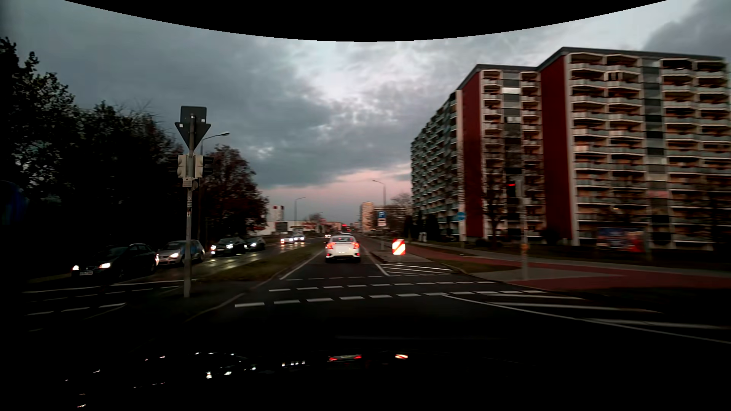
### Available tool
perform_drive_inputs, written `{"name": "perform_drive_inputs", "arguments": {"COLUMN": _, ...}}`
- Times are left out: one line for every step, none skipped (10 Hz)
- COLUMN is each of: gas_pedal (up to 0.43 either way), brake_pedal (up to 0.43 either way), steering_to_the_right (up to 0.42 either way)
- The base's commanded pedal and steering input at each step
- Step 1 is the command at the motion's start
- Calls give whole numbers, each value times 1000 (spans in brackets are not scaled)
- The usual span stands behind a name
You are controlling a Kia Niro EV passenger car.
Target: Follow the waypoints while adhering to traffic rules and regulations
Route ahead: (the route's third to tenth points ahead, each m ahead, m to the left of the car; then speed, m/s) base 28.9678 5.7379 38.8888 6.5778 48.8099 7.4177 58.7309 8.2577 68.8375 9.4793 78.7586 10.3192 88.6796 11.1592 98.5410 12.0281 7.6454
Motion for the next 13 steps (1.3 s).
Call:
{"name": "perform_drive_inputs", "arguments": {"gas_pedal": 157, "brake_pedal": 0, "steering_to_the_right": -153}}
{"name": "perform_drive_inputs", "arguments": {"gas_pedal": 169, "brake_pedal": 0, "steering_to_the_right": -127}}
{"name": "perform_drive_inputs", "arguments": {"gas_pedal": 177, "brake_pedal": 0, "steering_to_the_right": -102}}
{"name": "perform_drive_inputs", "arguments": {"gas_pedal": 177, "brake_pedal": 0, "steering_to_the_right": -80}}
{"name": "perform_drive_inputs", "arguments": {"gas_pedal": 177, "brake_pedal": 0, "steering_to_the_right": -50}}
{"name": "perform_drive_inputs", "arguments": {"gas_pedal": 177, "brake_pedal": 0, "steering_to_the_right": -30}}
{"name": "perform_drive_inputs", "arguments": {"gas_pedal": 189, "brake_pedal": 0, "steering_to_the_right": -20}}
{"name": "perform_drive_inputs", "arguments": {"gas_pedal": 189, "brake_pedal": 0, "steering_to_the_right": -11}}
{"name": "perform_drive_inputs", "arguments": {"gas_pedal": 189, "brake_pedal": 0, "steering_to_the_right": -5}}
{"name": "perform_drive_inputs", "arguments": {"gas_pedal": 189, "brake_pedal": 0, "steering_to_the_right": -1}}
{"name": "perform_drive_inputs", "arguments": {"gas_pedal": 197, "brake_pedal": 0, "steering_to_the_right": 1}}
{"name": "perform_drive_inputs", "arguments": {"gas_pedal": 209, "brake_pedal": 0, "steering_to_the_right": 3}}
{"name": "perform_drive_inputs", "arguments": {"gas_pedal": 209, "brake_pedal": 0, "steering_to_the_right": 3}}
